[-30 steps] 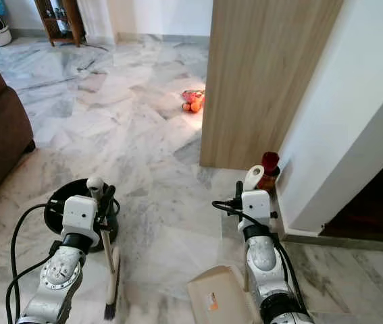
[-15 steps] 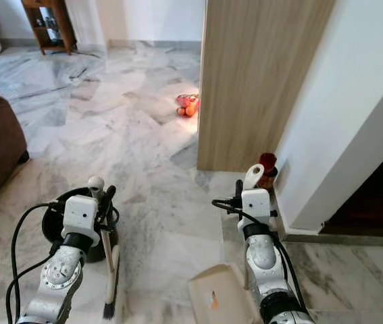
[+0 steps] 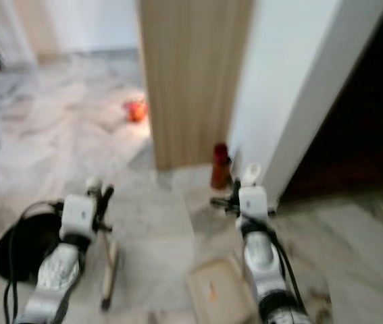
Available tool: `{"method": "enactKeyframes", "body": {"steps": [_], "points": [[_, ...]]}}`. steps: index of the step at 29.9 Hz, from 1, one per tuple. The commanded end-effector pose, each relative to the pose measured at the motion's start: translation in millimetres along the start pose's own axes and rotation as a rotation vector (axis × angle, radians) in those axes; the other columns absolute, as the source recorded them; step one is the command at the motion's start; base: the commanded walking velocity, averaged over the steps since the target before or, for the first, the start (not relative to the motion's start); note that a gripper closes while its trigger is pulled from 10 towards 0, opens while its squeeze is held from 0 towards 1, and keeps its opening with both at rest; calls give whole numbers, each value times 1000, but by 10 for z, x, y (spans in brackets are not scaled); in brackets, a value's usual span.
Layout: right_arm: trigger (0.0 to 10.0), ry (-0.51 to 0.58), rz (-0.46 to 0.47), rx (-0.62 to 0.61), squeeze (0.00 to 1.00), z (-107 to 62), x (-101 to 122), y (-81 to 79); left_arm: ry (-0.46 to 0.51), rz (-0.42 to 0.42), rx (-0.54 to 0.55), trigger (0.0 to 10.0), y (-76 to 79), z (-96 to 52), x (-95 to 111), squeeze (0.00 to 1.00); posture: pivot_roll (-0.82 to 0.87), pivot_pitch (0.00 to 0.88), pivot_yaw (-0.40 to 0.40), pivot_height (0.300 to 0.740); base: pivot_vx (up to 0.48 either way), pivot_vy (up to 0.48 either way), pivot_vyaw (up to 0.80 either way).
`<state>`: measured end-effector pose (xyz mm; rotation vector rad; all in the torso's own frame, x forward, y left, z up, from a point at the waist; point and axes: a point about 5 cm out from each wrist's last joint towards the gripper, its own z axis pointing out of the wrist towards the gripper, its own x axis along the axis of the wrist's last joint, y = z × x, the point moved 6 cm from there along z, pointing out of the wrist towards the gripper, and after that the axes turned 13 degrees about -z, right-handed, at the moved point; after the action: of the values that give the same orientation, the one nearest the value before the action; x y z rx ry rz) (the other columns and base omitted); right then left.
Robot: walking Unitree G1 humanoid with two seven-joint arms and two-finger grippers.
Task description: Sweep floor
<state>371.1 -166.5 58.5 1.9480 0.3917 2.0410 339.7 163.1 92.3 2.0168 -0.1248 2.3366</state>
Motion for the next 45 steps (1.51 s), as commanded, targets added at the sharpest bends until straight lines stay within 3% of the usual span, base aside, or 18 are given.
{"method": "enactKeyframes", "body": {"steps": [1,32,45], "points": [[10000,1,-12,-25,0,6,-12,109,42,4,-23,10000,84,39,98,0,95,0,18,740,0,0,-800],[10000,4,-19,-30,0,24,3,133,46,12,-10,10000,79,53,99,0,92,0,8,740,0,-144,-800],[10000,4,-24,-25,0,21,-6,145,50,2,-7,10000,99,53,96,0,84,0,2,740,0,0,-800]]}}
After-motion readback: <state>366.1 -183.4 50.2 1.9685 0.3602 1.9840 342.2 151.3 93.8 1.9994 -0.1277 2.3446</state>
